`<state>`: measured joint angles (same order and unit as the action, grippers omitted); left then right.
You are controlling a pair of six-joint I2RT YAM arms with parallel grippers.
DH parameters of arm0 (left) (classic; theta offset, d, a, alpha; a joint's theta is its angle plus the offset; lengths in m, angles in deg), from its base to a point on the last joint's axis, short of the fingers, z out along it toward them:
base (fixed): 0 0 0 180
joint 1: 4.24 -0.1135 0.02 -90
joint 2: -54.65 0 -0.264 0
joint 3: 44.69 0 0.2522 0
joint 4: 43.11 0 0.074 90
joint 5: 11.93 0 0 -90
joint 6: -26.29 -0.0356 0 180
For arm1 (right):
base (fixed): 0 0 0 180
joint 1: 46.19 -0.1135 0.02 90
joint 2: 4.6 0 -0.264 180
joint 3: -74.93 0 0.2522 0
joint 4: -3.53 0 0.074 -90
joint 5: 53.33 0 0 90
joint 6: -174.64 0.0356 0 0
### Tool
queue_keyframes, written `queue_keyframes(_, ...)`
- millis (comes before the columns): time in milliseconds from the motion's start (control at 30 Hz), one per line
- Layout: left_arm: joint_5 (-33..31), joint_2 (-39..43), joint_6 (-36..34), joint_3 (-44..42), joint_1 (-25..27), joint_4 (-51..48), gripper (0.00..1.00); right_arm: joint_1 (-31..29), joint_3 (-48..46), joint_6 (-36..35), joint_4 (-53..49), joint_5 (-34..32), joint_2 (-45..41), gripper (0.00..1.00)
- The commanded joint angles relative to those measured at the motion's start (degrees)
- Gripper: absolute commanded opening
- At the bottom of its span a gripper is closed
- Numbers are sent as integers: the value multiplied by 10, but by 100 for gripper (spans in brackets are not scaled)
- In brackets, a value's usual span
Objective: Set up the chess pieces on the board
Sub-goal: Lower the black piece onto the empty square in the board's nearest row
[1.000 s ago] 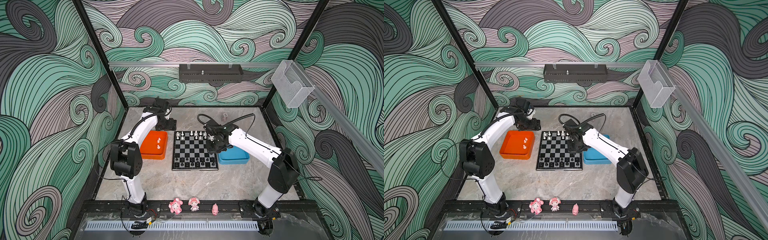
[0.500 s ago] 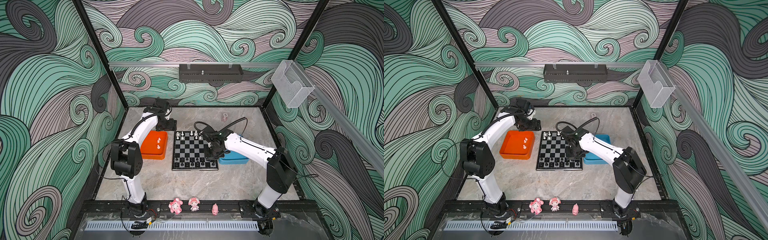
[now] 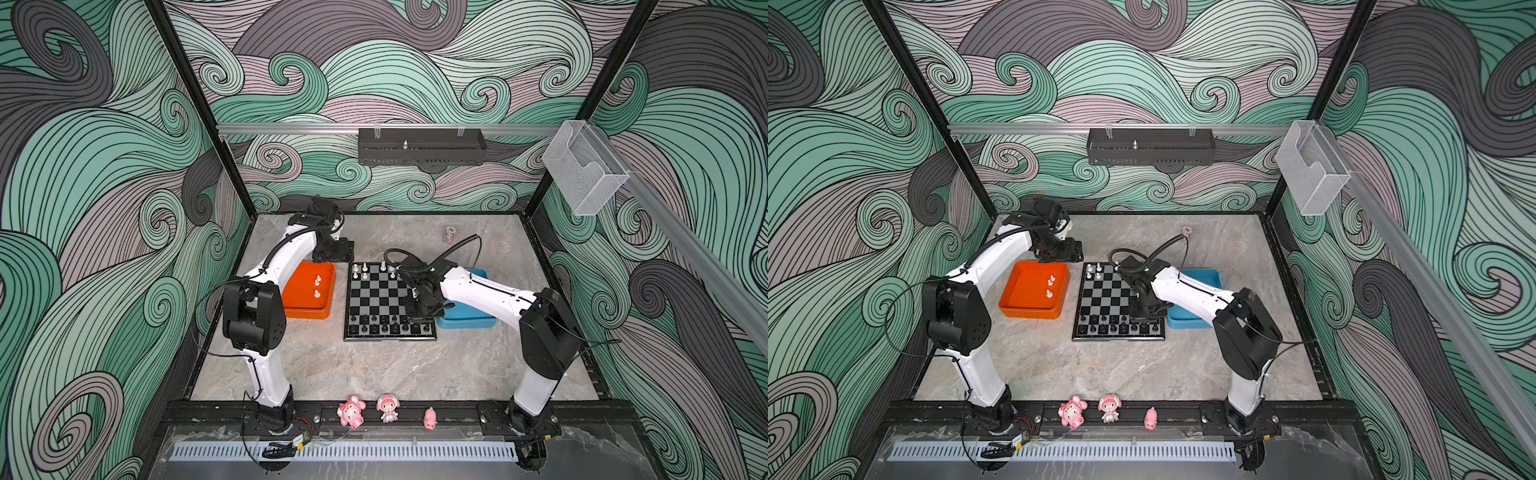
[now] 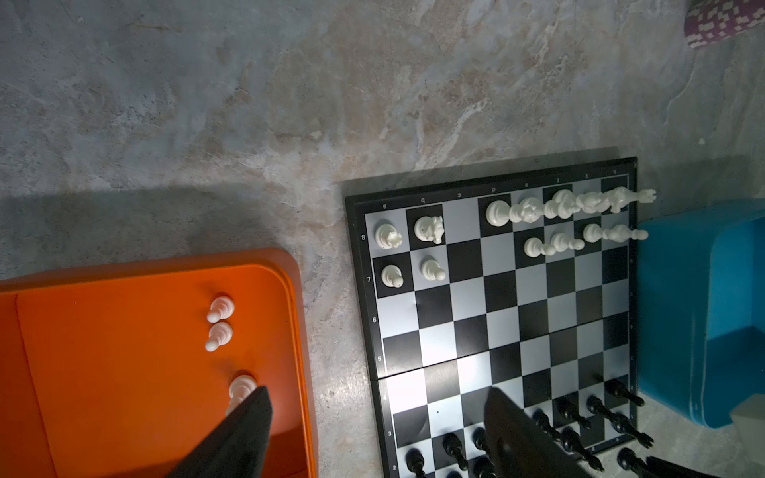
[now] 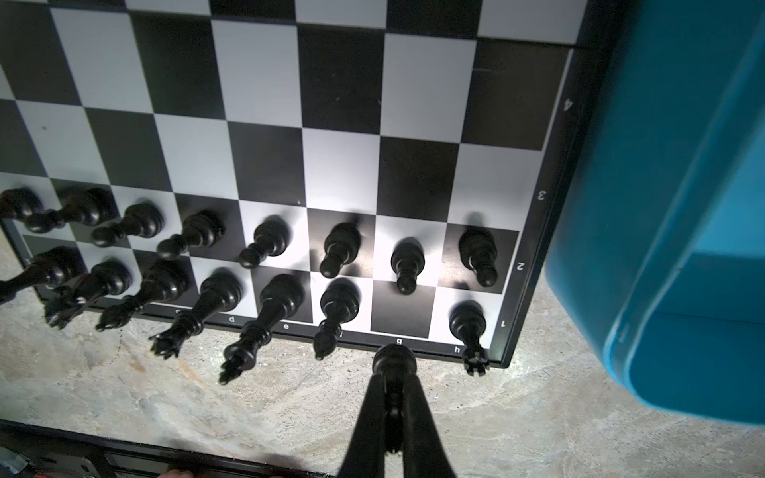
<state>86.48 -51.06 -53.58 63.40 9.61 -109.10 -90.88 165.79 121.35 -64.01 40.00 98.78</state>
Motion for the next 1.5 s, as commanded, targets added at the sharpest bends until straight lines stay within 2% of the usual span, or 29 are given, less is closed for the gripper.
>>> queue_keyframes(0, 10, -11, 8, 0, -5, 2, 83, -3, -3, 9, -5, 0, 17, 3)
queue_keyframes(1467, 10, -13, 8, 1, -5, 2, 83, -4, -2, 3, 0, -7, 41, 7)
